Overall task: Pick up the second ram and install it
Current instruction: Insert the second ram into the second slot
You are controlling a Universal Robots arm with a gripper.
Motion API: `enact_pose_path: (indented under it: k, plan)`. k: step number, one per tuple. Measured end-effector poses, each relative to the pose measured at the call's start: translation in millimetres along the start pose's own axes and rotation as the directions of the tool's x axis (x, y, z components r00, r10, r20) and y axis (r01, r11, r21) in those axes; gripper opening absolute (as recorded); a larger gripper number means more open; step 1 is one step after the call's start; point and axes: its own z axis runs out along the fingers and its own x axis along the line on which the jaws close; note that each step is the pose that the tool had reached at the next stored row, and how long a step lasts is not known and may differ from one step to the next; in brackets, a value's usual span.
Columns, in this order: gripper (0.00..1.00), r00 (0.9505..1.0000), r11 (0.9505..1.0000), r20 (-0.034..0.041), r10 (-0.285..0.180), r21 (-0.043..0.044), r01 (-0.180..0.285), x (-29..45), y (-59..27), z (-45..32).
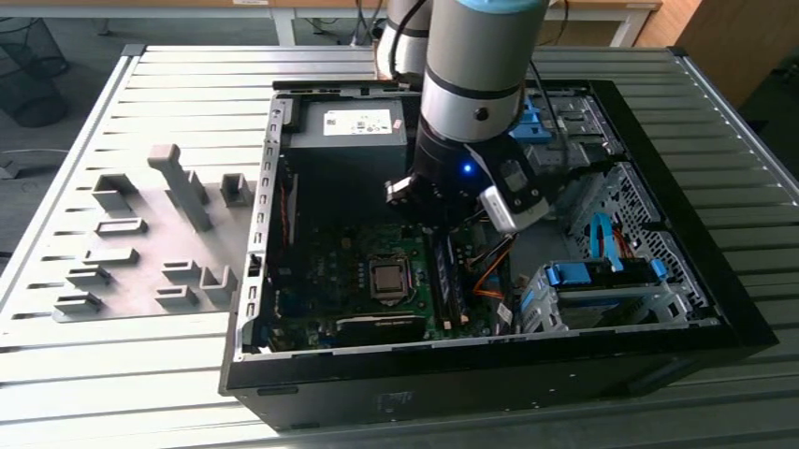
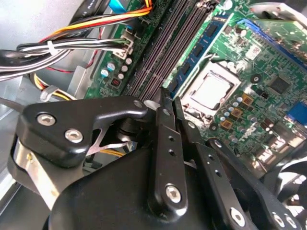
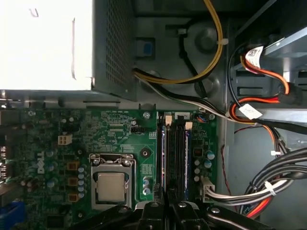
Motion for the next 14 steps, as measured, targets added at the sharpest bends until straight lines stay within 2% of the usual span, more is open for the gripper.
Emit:
enact_pose_path:
  k: [4,14]
  plan:
    - [0.14,1.0000,1.0000,0.0000,0.000,-0.0001,0.000,-0.1,-2.2,4.4]
    - [0.14,1.0000,1.0000,0.0001,0.000,-0.0008,0.000,-0.6,-2.5,6.2]
